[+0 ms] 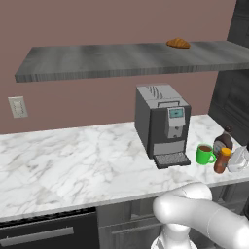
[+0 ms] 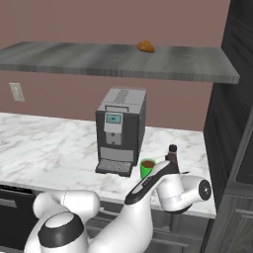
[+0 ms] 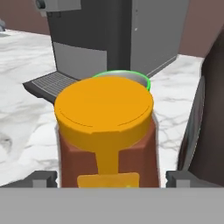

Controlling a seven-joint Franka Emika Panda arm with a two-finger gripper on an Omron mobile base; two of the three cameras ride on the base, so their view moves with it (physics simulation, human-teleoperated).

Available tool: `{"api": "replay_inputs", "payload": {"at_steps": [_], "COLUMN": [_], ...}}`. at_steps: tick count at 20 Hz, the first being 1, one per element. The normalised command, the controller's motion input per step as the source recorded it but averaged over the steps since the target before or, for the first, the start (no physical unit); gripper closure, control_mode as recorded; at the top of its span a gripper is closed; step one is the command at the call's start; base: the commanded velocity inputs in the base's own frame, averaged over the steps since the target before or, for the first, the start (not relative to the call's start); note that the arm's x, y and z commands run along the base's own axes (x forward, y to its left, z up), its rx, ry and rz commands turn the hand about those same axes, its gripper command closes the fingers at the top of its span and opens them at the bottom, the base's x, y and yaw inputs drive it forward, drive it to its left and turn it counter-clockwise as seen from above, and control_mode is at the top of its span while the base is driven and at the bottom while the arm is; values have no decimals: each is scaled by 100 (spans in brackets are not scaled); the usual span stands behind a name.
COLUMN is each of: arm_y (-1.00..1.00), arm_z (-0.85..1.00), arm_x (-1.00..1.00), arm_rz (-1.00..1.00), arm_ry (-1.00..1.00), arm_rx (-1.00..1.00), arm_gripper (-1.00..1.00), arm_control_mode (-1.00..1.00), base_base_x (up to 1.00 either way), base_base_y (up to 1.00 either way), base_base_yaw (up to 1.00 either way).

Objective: Pick the syrup bottle and honey bottle from the shelves and place them next to the mug.

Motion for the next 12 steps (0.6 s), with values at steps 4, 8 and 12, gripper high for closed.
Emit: {"api": "replay_inputs", "payload": {"at_steps": [4, 8, 12], "arm_y": [0, 0, 0], "arm_z": [16, 24, 36], "arm_x": [-5, -4, -7], "arm_rz": [0, 0, 0], "arm_ry": [-3, -4, -8], "arm_rx": [0, 0, 0], "arm_gripper": [-100, -100, -100], "arm_control_mode": [-100, -100, -100], "base_base_x": [0, 0, 0], "base_base_y": [0, 0, 0], "base_base_yaw": [0, 0, 0]}}
